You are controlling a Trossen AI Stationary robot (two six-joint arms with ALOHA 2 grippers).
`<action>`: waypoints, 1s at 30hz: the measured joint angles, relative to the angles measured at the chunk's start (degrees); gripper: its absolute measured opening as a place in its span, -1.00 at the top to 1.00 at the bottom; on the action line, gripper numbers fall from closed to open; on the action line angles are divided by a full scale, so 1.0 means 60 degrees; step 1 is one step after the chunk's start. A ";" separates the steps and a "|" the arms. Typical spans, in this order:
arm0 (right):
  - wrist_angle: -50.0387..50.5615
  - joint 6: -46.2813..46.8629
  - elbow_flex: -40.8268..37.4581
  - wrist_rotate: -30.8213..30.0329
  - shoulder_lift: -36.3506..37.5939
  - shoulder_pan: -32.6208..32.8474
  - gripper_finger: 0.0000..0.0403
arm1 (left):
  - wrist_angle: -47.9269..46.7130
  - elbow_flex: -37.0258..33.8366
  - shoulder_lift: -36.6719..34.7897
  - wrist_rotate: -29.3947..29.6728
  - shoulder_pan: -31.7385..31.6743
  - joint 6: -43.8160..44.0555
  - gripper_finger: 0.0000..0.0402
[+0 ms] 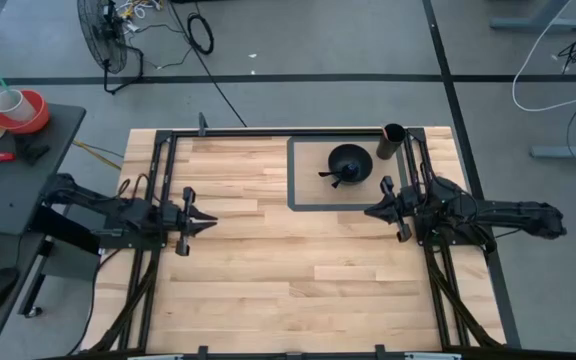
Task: Pick & Place Utensil
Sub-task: Return to Home Position
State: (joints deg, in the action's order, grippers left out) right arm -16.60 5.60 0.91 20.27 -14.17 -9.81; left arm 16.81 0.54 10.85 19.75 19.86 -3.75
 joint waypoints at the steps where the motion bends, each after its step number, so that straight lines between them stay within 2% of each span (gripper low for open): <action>1: 0.0013 -0.0015 0.0000 0.0158 0.0027 -0.0130 0.91 | -0.0120 0.0000 -0.0143 0.0086 0.0000 -0.0064 0.76; 3: 0.0000 -0.0047 0.0000 0.0224 0.0036 -0.0340 0.91 | -0.0474 0.0000 -0.0526 0.0068 -0.0004 -0.0086 0.76; 8: 0.0235 0.0005 0.0000 0.0310 0.0025 -0.0596 0.91 | -0.1064 -0.0004 -0.1529 -0.1323 -0.0004 0.0583 0.76; 12: 0.0046 -0.0259 0.0000 0.0306 0.0025 -0.0592 0.91 | -0.1106 -0.0004 -0.1795 -0.2280 -0.0013 0.1059 0.76; 19: -0.0349 0.0173 0.0000 0.0540 0.0027 -0.0589 0.91 | -0.1039 -0.0007 -0.1770 -0.1780 -0.0743 0.0773 0.87; 21: -0.0325 0.0252 0.0000 0.0239 0.0022 -0.0586 0.91 | -0.1055 -0.0007 -0.1767 -0.2097 -0.0971 0.0820 0.93; 24: -0.0330 0.0655 0.0001 -0.0915 0.0022 -0.0583 0.91 | -0.1079 -0.0008 -0.1737 -0.2390 -0.1170 0.0879 0.98; 30: -0.0019 0.0633 0.0007 -0.2267 -0.0020 0.0046 0.91 | -0.1281 -0.0011 -0.1730 -0.1664 -0.1341 0.0973 0.90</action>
State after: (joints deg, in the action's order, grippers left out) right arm -16.72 9.39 0.95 6.67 -14.29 -9.54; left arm 9.12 0.47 0.47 9.77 11.81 2.08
